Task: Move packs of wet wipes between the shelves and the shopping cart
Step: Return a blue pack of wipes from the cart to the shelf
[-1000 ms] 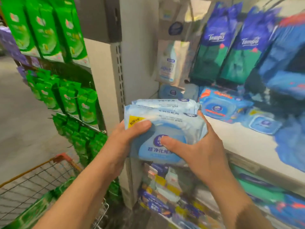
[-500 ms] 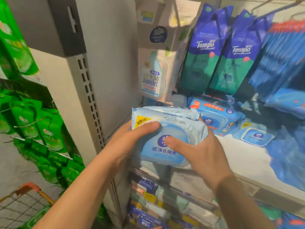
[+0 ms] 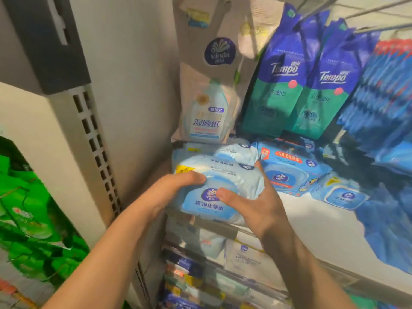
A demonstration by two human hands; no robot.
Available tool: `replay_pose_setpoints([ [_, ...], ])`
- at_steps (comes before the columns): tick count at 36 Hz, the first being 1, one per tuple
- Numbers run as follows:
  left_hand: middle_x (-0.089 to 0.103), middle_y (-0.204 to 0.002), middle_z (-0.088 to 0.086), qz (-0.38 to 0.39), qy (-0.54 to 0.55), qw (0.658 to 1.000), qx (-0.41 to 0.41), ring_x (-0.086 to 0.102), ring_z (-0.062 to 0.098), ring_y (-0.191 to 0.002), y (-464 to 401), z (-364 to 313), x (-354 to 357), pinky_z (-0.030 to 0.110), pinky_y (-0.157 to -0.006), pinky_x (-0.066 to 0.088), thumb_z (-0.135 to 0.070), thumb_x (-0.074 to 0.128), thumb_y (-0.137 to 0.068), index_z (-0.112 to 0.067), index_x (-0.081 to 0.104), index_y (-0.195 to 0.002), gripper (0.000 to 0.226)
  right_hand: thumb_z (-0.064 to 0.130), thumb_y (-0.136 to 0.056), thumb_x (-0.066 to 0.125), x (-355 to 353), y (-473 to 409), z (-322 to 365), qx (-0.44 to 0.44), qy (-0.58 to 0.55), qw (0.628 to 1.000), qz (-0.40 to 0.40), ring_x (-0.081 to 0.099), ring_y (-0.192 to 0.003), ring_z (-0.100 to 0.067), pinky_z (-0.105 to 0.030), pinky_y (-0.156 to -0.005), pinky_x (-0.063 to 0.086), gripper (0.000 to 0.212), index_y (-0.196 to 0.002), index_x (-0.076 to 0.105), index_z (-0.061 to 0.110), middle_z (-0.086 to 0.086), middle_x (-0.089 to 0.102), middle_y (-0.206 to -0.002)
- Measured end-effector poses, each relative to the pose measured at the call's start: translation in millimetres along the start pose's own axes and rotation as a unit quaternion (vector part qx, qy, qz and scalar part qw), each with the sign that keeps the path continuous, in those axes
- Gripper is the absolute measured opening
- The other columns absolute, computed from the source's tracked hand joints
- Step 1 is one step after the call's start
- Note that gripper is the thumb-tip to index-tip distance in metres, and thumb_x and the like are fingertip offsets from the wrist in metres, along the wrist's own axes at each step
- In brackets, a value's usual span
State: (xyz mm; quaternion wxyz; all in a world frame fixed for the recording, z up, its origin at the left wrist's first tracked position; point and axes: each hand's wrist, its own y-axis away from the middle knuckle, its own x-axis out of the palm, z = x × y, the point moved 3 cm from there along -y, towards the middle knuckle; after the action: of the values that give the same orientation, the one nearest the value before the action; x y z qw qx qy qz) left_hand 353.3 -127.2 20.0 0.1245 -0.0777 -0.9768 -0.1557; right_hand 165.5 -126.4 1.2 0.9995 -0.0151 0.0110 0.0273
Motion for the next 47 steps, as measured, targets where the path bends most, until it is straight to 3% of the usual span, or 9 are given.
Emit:
replay_pose_setpoints([
  [4,0.075,-0.066,0.005,0.007,0.002,1.0,-0.014,0.07,0.012,-0.052,-7.5,8.7,-2.0,0.019,-0.046,0.053,-0.016,0.062,-0.058,-0.008,0.069,-0.084,0.028,0.003,-0.074,0.085,-0.3,2.1,-12.4,0.013,0.027,0.999,0.035,0.067,-0.117,-0.03,-0.052,-0.096,0.055,0.081,-0.142,0.048,0.024,-0.006,0.07,-0.127],
  [8,0.077,-0.076,0.009,0.012,-0.001,1.0,-0.026,0.073,0.016,-0.06,-11.1,14.1,-4.8,0.024,-0.052,0.058,-0.013,0.07,-0.056,-0.007,0.07,-0.091,0.035,0.002,-0.073,0.087,-5.0,4.9,-4.5,0.035,0.071,0.997,0.012,0.054,-0.101,0.028,0.0,-0.081,0.045,0.104,-0.156,0.027,0.023,0.025,0.053,-0.129],
  [11,0.08,-0.094,0.008,0.024,-0.031,0.999,-0.007,0.076,0.013,-0.076,-8.5,17.0,-6.0,0.021,-0.067,0.06,-0.018,0.082,-0.068,-0.01,0.072,-0.1,0.034,0.014,-0.065,0.093,-10.1,5.1,1.6,0.019,0.171,0.985,0.002,0.031,-0.083,0.046,0.014,-0.069,0.026,0.117,-0.157,0.021,0.022,0.037,0.035,-0.116],
  [15,0.078,-0.113,0.002,0.04,-0.088,0.995,0.037,0.073,0.015,-0.105,-5.2,25.5,-9.6,0.023,-0.087,0.058,-0.017,0.073,-0.083,-0.014,0.076,-0.109,0.027,0.032,-0.061,0.095,-11.7,4.7,3.6,0.001,0.246,0.969,-0.004,0.032,-0.099,0.022,0.013,-0.081,0.018,0.118,-0.154,0.024,0.025,0.024,0.037,-0.132],
  [18,0.074,-0.124,0.004,0.048,-0.112,0.992,0.044,0.068,0.022,-0.12,-6.0,30.7,-14.5,0.037,-0.105,0.053,-0.026,0.086,-0.08,-0.019,0.079,-0.115,0.036,0.04,-0.052,0.098,-15.6,1.9,2.5,-0.012,0.268,0.963,-0.022,0.053,-0.105,0.001,-0.002,-0.083,0.038,0.097,-0.132,0.044,0.027,0.013,0.055,-0.126],
  [27,0.078,-0.113,0.004,0.04,-0.15,0.978,0.138,0.074,0.014,-0.102,-6.5,10.4,-7.9,0.024,-0.086,0.058,-0.009,0.075,-0.079,-0.01,0.073,-0.112,0.032,0.038,-0.064,0.093,-14.9,0.9,13.5,-0.064,0.306,0.95,-0.011,0.05,-0.099,-0.003,0.009,-0.069,0.03,0.073,-0.123,0.051,0.026,0.01,0.056,-0.118],
  [40,0.076,-0.121,-0.001,0.005,-0.203,0.973,0.114,0.07,0.017,-0.117,-4.0,21.2,-20.7,0.037,-0.106,0.051,-0.028,0.091,-0.073,-0.023,0.079,-0.111,0.04,0.039,-0.058,0.096,-9.7,8.2,6.1,-0.122,0.341,0.932,-0.025,0.024,-0.092,0.013,0.016,-0.071,0.014,0.094,-0.132,0.042,0.017,0.01,0.037,-0.12],
  [44,0.077,-0.111,-0.019,-0.048,-0.244,0.957,0.149,0.07,0.004,-0.111,1.8,20.5,-20.2,0.037,-0.108,0.051,-0.034,0.09,-0.072,-0.057,0.075,-0.096,0.037,0.037,-0.056,0.096,-12.2,6.7,0.8,-0.137,0.305,0.941,-0.047,0.034,-0.113,0.002,0.012,-0.085,0.018,0.093,-0.126,0.034,0.03,0.008,0.035,-0.126],
  [47,0.076,-0.118,-0.012,-0.072,-0.226,0.955,0.179,0.07,0.01,-0.115,3.6,21.4,-19.3,0.041,-0.106,0.051,-0.049,0.09,-0.069,-0.043,0.074,-0.114,0.048,0.041,-0.054,0.095,-18.8,2.7,-7.5,-0.121,0.194,0.972,-0.05,0.035,-0.132,-0.003,-0.009,-0.107,0.026,0.107,-0.133,0.024,0.039,0.007,0.031,-0.141],
])
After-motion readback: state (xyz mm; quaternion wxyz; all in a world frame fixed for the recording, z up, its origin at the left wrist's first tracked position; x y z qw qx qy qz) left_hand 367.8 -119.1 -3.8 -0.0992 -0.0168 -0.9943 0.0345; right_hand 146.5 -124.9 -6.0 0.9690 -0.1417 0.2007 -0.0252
